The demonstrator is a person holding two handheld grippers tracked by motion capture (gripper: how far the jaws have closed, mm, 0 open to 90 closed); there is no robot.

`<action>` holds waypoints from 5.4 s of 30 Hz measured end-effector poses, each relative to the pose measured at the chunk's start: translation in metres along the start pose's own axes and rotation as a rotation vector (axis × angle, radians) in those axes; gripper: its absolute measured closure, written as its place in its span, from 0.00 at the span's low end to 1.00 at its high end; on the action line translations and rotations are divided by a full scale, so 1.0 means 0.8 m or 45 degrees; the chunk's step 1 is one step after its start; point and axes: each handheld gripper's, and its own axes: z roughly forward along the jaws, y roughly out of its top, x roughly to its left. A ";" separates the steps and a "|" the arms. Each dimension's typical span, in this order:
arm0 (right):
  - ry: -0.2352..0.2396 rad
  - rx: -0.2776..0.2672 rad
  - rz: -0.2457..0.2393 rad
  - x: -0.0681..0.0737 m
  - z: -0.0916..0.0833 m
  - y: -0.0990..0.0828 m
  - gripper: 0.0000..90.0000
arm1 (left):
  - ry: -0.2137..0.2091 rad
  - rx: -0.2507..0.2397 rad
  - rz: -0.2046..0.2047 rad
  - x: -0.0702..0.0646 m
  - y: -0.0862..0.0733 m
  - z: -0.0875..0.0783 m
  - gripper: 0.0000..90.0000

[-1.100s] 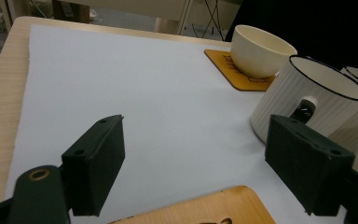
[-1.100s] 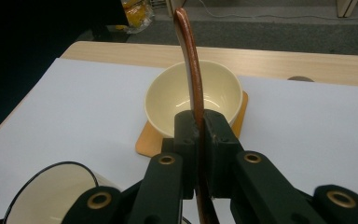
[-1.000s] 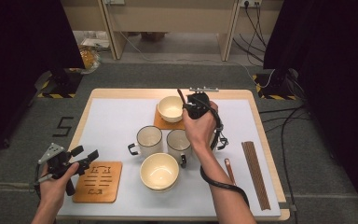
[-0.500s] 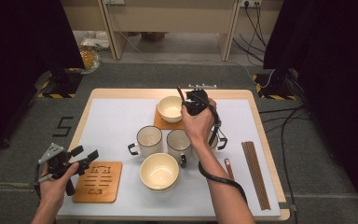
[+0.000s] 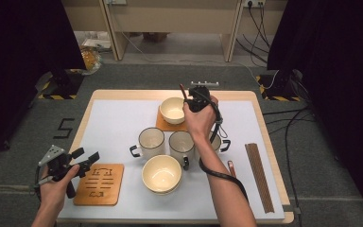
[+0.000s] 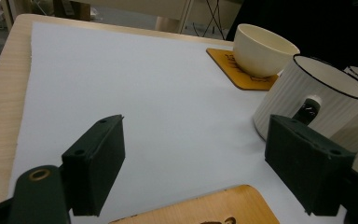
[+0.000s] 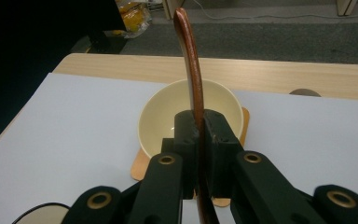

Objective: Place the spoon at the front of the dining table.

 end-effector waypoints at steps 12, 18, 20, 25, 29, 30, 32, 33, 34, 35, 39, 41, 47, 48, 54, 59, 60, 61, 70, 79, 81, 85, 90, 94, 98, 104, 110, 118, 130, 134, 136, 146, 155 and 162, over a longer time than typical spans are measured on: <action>-0.005 0.009 0.011 -0.003 0.014 0.005 0.94 | -0.002 0.005 -0.001 0.000 -0.001 0.001 0.22; -0.010 0.015 0.019 -0.006 0.020 0.009 0.94 | -0.005 0.009 0.003 0.000 -0.002 0.002 0.22; -0.009 0.016 0.019 -0.007 0.022 0.010 0.94 | -0.004 0.009 0.002 0.000 -0.002 0.002 0.22; -0.014 0.022 0.021 -0.008 0.029 0.013 0.94 | -0.002 0.012 0.001 0.000 -0.002 0.003 0.22; -0.016 0.022 0.030 -0.009 0.035 0.016 0.94 | -0.005 0.010 -0.001 0.001 -0.002 0.003 0.22; -0.016 0.024 0.031 -0.009 0.036 0.017 0.94 | -0.005 0.009 -0.002 0.001 -0.002 0.003 0.22; -0.013 0.025 0.036 -0.010 0.038 0.019 0.94 | -0.003 0.011 -0.002 0.001 -0.002 0.003 0.22; -0.010 0.025 0.041 -0.010 0.040 0.020 0.94 | -0.002 0.011 -0.002 0.001 -0.002 0.003 0.22; -0.009 0.026 0.041 -0.010 0.042 0.021 0.94 | -0.003 0.011 -0.001 0.001 -0.002 0.004 0.22; -0.008 0.029 0.045 -0.009 0.043 0.021 0.94 | -0.003 0.011 -0.002 0.001 -0.002 0.004 0.22; -0.009 0.031 0.041 -0.009 0.050 0.023 0.94 | -0.004 0.008 -0.004 0.002 -0.002 0.003 0.22; -0.012 0.037 0.043 -0.009 0.053 0.025 0.94 | -0.001 0.008 -0.004 0.003 -0.002 0.003 0.22; -0.011 0.048 0.053 -0.010 0.062 0.029 0.94 | -0.003 0.010 -0.003 0.003 -0.002 0.003 0.22; -0.013 0.053 0.062 -0.011 0.064 0.029 0.94 | -0.003 0.010 -0.003 0.003 -0.002 0.003 0.22; -0.015 0.068 0.078 -0.014 0.071 0.031 0.94 | -0.002 0.011 -0.005 0.004 -0.002 0.004 0.22; -0.015 0.078 0.088 -0.016 0.077 0.031 0.94 | -0.005 0.014 -0.003 0.003 -0.003 0.004 0.22; -0.014 0.077 0.088 -0.017 0.078 0.031 0.94 | -0.004 0.015 -0.002 0.003 -0.003 0.004 0.22; -0.014 0.079 0.086 -0.018 0.080 0.032 0.94 | -0.004 0.014 -0.001 0.003 -0.002 0.004 0.22; -0.022 0.103 0.113 -0.022 0.089 0.033 0.94 | -0.004 0.014 -0.001 0.004 -0.002 0.005 0.22; -0.020 0.118 0.129 -0.024 0.100 0.034 0.94 | -0.006 0.016 -0.003 0.004 -0.003 0.006 0.22; -0.020 0.123 0.128 -0.025 0.103 0.034 0.94 | -0.004 0.015 -0.003 0.005 -0.003 0.005 0.22; -0.022 0.139 0.149 -0.027 0.108 0.032 0.94 | -0.005 0.017 -0.002 0.005 -0.002 0.005 0.22; -0.021 0.145 0.156 -0.030 0.114 0.031 0.94 | -0.005 0.018 -0.002 0.005 -0.003 0.006 0.22; -0.018 0.147 0.164 -0.031 0.117 0.032 0.94 | -0.005 0.016 -0.004 0.005 -0.003 0.006 0.22; -0.014 0.147 0.167 -0.032 0.121 0.033 0.94 | -0.008 0.017 -0.004 0.005 -0.003 0.007 0.22; -0.012 0.147 0.169 -0.031 0.126 0.037 0.94 | -0.007 0.020 -0.005 0.006 -0.003 0.007 0.22; -0.008 0.149 0.183 -0.032 0.132 0.038 0.94 | -0.005 0.017 -0.007 0.007 -0.003 0.007 0.22; -0.002 0.149 0.189 -0.031 0.138 0.042 0.94 | -0.005 0.019 -0.006 0.007 -0.003 0.007 0.22; 0.009 0.146 0.211 -0.034 0.148 0.041 0.94 | -0.006 0.020 -0.008 0.008 -0.003 0.008 0.22; 0.012 0.141 0.219 -0.037 0.151 0.041 0.94 | -0.005 0.019 -0.008 0.008 -0.003 0.008 0.22; 0.011 0.138 0.224 -0.037 0.152 0.042 0.94 | -0.007 0.020 -0.010 0.009 -0.003 0.008 0.22; 0.026 0.109 0.222 -0.033 0.156 0.048 0.94 | -0.004 0.019 -0.013 0.010 -0.004 0.008 0.22; 0.030 0.106 0.224 -0.032 0.161 0.046 0.94 | -0.004 0.019 -0.013 0.010 -0.004 0.008 0.22; 0.037 0.094 0.232 -0.034 0.163 0.048 0.94 | -0.005 0.020 -0.013 0.010 -0.004 0.008 0.22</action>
